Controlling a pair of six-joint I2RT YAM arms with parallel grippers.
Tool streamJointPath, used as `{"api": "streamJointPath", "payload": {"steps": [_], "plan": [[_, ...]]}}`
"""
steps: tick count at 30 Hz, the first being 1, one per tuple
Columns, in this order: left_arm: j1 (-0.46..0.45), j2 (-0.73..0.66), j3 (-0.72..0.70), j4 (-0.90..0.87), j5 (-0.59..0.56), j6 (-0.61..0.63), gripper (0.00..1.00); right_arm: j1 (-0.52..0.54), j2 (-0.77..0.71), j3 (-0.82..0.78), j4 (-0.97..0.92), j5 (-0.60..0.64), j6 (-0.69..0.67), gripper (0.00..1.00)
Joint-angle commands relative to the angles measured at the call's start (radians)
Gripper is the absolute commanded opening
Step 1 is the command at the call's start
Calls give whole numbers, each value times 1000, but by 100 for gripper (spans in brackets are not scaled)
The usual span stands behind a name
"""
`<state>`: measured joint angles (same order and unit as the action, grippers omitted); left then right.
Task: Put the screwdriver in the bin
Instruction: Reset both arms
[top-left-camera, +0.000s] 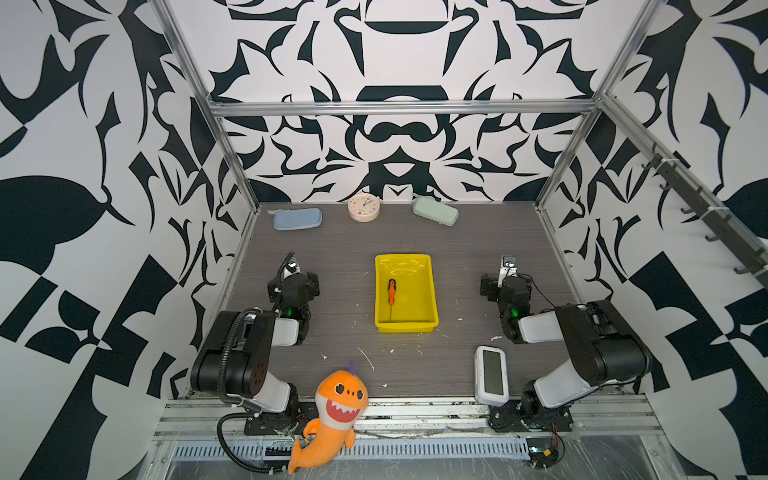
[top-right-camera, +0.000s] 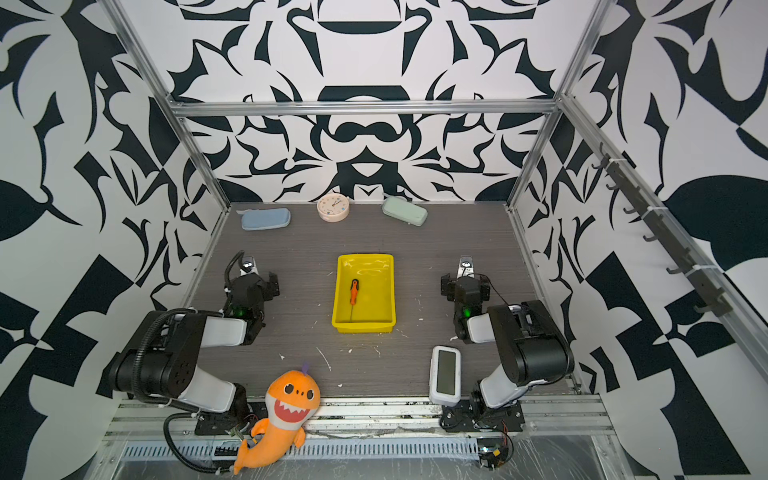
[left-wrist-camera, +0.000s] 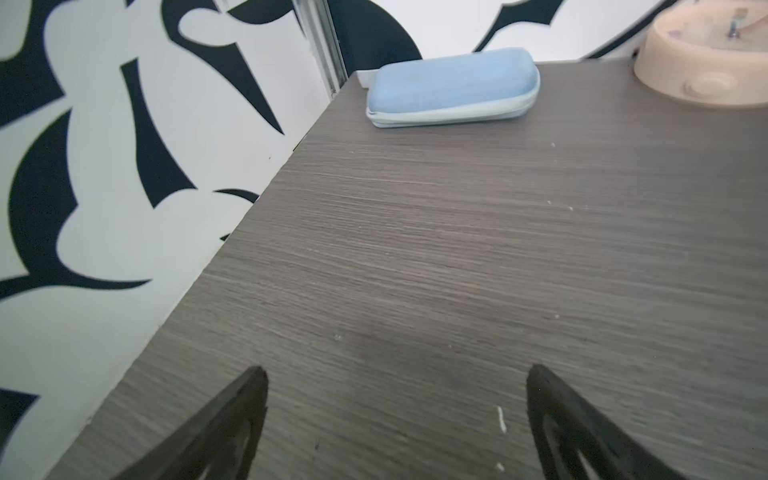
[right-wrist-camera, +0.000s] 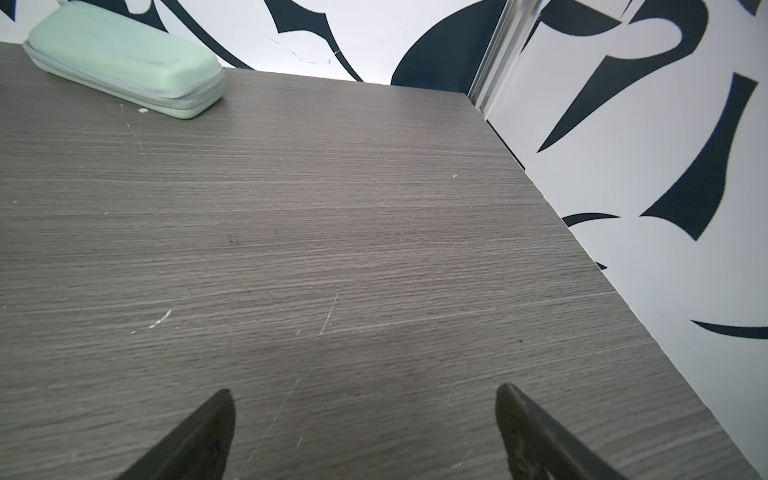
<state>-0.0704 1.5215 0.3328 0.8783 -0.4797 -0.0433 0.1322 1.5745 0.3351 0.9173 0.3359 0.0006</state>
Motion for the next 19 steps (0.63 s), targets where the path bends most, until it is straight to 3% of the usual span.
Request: {"api": "streamJointPath", "payload": {"steps": [1,7,12,14,19], "plan": [[97,46,-38,222,104,-93,100,-1,-14,6,33,4,6,100],[102,37,34,57,257,-48,99,-1,-13,8,31,5,5,100],[102,31,38,39,259,-50,100,0,-11,6,34,-3,8,100],[102,31,37,39,259,-50,100,-2,-9,13,26,-118,-23,100],[101,31,37,39,259,-50,100,-20,-17,14,12,-133,-20,100]]}}
